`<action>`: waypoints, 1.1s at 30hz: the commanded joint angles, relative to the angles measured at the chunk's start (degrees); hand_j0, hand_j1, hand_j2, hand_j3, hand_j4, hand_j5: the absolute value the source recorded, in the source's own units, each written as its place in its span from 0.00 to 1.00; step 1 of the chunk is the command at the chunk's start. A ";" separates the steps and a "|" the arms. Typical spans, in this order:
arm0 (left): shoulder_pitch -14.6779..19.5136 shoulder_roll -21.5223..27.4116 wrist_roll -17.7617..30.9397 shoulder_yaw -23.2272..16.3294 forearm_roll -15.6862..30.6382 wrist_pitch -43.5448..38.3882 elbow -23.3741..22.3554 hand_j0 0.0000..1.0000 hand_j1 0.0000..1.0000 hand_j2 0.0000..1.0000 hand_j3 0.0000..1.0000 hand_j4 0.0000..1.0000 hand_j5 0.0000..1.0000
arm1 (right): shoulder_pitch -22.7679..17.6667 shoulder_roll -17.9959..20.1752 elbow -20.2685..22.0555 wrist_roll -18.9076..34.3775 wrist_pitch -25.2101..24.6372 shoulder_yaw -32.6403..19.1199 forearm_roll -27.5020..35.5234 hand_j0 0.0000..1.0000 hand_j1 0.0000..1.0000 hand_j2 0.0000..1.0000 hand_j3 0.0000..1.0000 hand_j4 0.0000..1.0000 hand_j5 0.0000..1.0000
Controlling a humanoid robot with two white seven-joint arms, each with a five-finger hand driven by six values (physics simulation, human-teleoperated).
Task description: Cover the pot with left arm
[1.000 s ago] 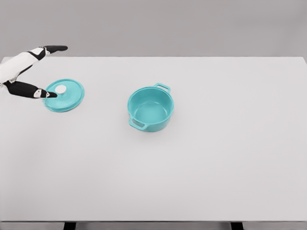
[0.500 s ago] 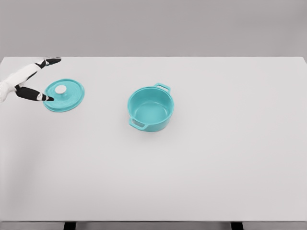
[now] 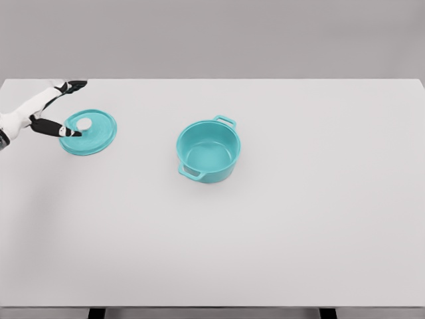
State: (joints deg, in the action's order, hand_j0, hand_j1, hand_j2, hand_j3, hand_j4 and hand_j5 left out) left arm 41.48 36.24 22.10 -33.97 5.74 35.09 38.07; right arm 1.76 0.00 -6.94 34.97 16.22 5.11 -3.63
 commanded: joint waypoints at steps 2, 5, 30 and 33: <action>0.00 -0.12 -0.04 -2.68 0.15 -0.09 -0.98 0.98 0.98 0.98 0.98 0.98 0.98 | 0.00 0.00 0.00 0.03 0.04 -0.01 0.02 1.00 1.00 1.00 1.00 1.00 1.00; 1.93 -0.21 0.05 -3.56 -0.55 -0.09 -3.44 0.97 0.97 0.97 0.97 0.97 0.97 | 0.00 0.00 0.00 0.03 0.04 -0.01 0.02 1.00 1.00 1.00 1.00 1.00 1.00; 3.96 -3.20 -3.11 -3.30 -3.98 -0.09 -8.72 0.90 0.90 0.90 0.90 0.90 0.90 | 0.00 0.00 0.00 0.03 0.04 -0.01 -0.06 1.00 1.00 1.00 1.00 1.00 1.00; 3.96 -3.20 -3.11 -3.30 -3.89 -0.09 -8.63 0.90 0.90 0.90 0.90 0.90 0.90 | 0.00 0.00 0.00 0.03 0.04 -0.01 0.02 1.00 1.00 1.00 1.00 1.00 1.00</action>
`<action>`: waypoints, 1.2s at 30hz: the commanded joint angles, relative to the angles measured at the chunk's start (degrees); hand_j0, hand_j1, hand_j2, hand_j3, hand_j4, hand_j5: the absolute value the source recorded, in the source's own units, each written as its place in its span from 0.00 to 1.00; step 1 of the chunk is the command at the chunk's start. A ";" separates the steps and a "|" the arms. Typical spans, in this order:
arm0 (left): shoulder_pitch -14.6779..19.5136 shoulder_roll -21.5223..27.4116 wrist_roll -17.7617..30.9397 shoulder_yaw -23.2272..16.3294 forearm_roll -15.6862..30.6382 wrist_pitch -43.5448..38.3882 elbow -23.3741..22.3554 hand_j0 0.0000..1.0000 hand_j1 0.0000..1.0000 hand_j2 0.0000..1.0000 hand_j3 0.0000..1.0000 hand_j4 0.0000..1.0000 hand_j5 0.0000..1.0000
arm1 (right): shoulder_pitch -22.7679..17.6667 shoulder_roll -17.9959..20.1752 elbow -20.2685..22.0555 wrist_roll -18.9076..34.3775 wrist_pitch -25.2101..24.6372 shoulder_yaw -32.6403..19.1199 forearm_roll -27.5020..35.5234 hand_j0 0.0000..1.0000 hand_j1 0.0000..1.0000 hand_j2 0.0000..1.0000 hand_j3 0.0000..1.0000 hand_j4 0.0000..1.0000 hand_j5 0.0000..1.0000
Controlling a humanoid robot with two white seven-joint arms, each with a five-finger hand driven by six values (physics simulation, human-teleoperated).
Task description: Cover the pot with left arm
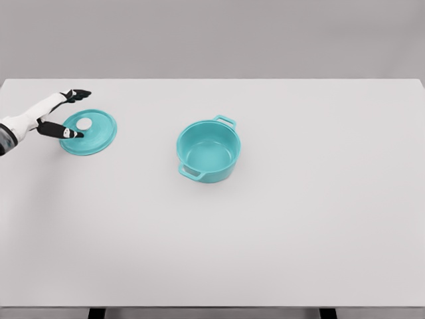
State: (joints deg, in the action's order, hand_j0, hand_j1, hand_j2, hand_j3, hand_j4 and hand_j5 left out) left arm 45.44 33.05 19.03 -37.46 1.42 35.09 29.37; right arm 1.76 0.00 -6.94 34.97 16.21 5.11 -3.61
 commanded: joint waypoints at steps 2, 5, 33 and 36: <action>0.00 0.08 -0.04 0.20 0.42 -0.09 0.08 0.90 0.90 0.90 0.90 0.90 0.90 | 0.00 0.00 0.00 0.03 0.05 -0.02 -0.08 1.00 1.00 1.00 1.00 1.00 1.00; 0.00 0.08 -0.04 0.11 0.51 -0.09 0.08 0.89 0.89 0.89 0.89 0.89 0.89 | 0.00 0.00 0.00 0.03 0.14 -0.02 -0.08 1.00 1.00 1.00 1.00 1.00 1.00; -0.53 0.35 2.15 -3.76 -0.02 -0.09 0.69 0.44 0.44 0.44 0.44 0.44 0.44 | 0.00 0.00 0.00 0.03 0.05 -0.02 -0.08 1.00 1.00 1.00 1.00 1.00 1.00; -0.53 0.35 2.07 -3.76 -0.02 -0.09 0.87 0.44 0.44 0.44 0.44 0.44 0.44 | -0.09 0.00 0.00 0.03 0.05 -0.02 -0.08 1.00 1.00 1.00 1.00 1.00 1.00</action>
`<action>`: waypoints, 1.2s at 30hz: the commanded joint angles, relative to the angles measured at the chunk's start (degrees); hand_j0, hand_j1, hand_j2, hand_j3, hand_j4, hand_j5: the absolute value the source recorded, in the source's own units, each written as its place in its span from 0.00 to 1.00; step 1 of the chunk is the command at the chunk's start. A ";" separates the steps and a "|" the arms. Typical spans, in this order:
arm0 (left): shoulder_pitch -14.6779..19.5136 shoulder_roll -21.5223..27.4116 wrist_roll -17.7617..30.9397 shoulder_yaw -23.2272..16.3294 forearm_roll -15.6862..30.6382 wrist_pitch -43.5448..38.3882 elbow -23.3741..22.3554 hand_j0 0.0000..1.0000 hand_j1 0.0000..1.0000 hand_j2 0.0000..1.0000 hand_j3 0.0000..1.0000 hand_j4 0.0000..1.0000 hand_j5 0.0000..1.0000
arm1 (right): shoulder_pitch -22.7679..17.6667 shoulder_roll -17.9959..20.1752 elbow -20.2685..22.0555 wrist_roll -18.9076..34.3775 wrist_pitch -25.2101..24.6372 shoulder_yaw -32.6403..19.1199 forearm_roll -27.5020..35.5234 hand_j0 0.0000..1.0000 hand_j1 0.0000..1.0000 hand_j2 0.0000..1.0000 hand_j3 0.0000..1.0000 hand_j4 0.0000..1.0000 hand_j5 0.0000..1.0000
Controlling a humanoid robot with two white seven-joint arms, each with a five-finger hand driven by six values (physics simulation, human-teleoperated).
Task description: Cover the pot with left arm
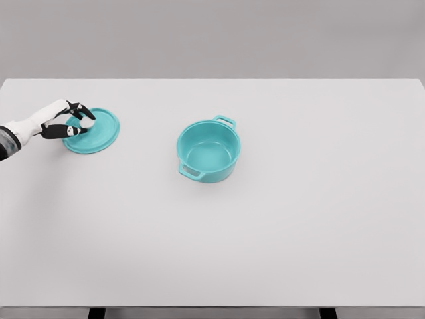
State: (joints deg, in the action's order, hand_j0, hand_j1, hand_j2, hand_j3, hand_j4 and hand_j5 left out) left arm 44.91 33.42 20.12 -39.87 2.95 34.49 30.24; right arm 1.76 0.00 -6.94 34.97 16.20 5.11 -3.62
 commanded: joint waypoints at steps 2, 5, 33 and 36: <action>0.00 0.07 1.06 -1.27 -1.45 0.51 0.08 0.41 0.41 0.41 0.41 0.41 0.41 | 0.00 0.00 0.00 0.03 0.06 -0.01 -0.07 1.00 1.00 1.00 1.00 1.00 1.00; 0.00 0.33 1.06 -1.27 -1.45 0.51 2.10 0.40 0.40 0.40 0.40 0.40 0.40 | 0.00 0.00 0.00 0.03 0.15 -0.01 0.01 1.00 1.00 1.00 1.00 1.00 1.00; -1.32 0.68 1.06 -2.67 -0.75 0.51 26.88 0.40 0.40 0.40 0.40 0.40 0.40 | 0.00 0.00 0.00 0.03 0.06 -0.01 -0.07 1.00 1.00 1.00 1.00 1.00 1.00; -1.32 0.68 1.06 -2.76 -0.75 0.51 28.47 0.40 0.40 0.40 0.40 0.40 0.40 | -0.09 0.00 0.00 0.03 0.06 -0.01 0.01 1.00 1.00 1.00 1.00 1.00 1.00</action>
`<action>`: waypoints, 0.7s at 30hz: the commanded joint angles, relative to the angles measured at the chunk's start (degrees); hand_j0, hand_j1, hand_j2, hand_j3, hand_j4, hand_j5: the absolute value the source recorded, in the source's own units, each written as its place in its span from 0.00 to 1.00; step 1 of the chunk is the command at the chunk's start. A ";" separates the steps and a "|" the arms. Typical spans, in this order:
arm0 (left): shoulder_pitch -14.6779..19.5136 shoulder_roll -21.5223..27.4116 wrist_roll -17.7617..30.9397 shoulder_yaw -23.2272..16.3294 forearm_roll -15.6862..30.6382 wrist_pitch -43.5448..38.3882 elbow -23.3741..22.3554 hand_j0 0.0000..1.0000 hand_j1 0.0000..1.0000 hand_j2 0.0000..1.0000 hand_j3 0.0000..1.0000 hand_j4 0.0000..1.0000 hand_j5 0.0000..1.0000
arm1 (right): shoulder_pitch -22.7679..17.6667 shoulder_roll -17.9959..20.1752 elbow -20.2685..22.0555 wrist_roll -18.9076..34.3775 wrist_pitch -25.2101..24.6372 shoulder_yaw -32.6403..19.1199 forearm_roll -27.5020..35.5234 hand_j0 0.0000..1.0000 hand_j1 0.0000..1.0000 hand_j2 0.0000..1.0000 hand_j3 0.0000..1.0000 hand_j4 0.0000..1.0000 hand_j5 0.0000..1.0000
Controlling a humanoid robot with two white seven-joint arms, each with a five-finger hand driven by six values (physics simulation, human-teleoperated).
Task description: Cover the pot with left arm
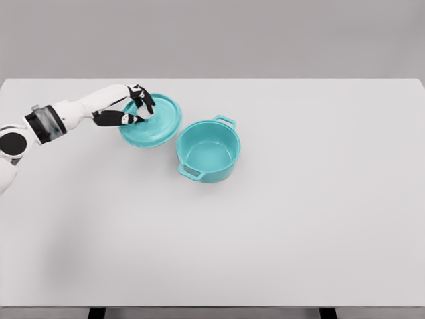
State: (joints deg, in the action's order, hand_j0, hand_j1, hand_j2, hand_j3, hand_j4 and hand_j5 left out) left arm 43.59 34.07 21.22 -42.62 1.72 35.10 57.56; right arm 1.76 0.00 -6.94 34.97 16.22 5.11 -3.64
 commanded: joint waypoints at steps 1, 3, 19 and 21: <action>0.00 -0.06 -0.04 -0.27 0.48 -0.10 1.32 0.40 0.40 0.40 0.40 0.40 0.40 | 0.00 0.00 0.00 0.03 0.04 -0.01 -0.05 1.00 1.00 1.00 1.00 1.00 1.00; 0.26 -0.41 -0.13 -1.94 0.48 -0.10 1.32 0.40 0.40 0.40 0.40 0.40 0.40 | 0.00 0.00 0.00 0.03 0.12 -0.01 -0.05 1.00 1.00 1.00 1.00 1.00 1.00; 0.62 -3.92 -0.04 -3.87 -0.13 -0.10 4.57 0.40 0.40 0.40 0.40 0.40 0.40 | 0.00 0.00 0.00 0.03 0.04 -0.01 -0.05 1.00 1.00 1.00 1.00 1.00 1.00; 0.62 -4.54 -0.04 -3.96 -0.31 -0.10 4.57 0.40 0.40 0.40 0.40 0.40 0.40 | 0.00 0.00 0.00 0.03 0.04 -0.01 -0.05 1.00 1.00 1.00 1.00 1.00 1.00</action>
State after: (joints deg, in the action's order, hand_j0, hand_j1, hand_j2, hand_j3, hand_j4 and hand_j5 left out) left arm 44.21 30.23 21.18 -46.63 1.06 35.09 61.97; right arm 1.76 0.00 -6.94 34.97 16.21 5.11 -3.61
